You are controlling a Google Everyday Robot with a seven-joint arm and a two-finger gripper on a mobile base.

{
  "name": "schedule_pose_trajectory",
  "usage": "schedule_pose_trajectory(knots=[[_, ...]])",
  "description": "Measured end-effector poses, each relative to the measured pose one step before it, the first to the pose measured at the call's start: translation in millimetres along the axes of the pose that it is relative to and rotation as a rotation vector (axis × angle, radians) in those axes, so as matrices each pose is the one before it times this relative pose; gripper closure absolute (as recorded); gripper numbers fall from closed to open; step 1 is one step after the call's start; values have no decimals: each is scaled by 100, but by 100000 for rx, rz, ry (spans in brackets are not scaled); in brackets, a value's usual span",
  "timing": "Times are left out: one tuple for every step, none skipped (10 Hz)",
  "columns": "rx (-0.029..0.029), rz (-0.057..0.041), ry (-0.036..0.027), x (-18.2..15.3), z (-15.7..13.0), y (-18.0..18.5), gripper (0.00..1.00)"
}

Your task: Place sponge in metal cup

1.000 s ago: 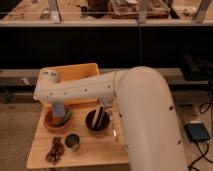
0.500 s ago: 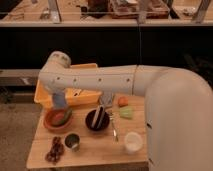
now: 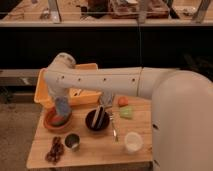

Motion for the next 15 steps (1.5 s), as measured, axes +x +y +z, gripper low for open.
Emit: schedule_pose_trajectory(knots=[[-619, -673, -2222, -1052, 116, 370, 100], [-788, -512, -1384, -970, -262, 573, 100], [-865, -652, -1610, -1444, -294, 515, 100], [-748, -384, -1294, -964, -109, 312, 100], [-2129, -1006, -3228, -2052, 108, 761, 100], [-1599, -813, -3406, -1663, 144, 842, 100], [-321, -53, -1687, -682, -133, 387, 100], [-80, -650, -1258, -516, -138, 48, 100], [1993, -1442, -1646, -678, -447, -547, 100], [1974, -752, -1384, -787, -554, -247, 100], [1687, -495, -697, -355, -405, -129, 100], [2470, -1295, -1396, -406, -465, -489, 100], [1989, -900, -1246, -324, -337, -354, 100], [2334, -633, -1236, -342, -395, -292, 100], [2031, -400, -1083, -237, -307, -118, 100]])
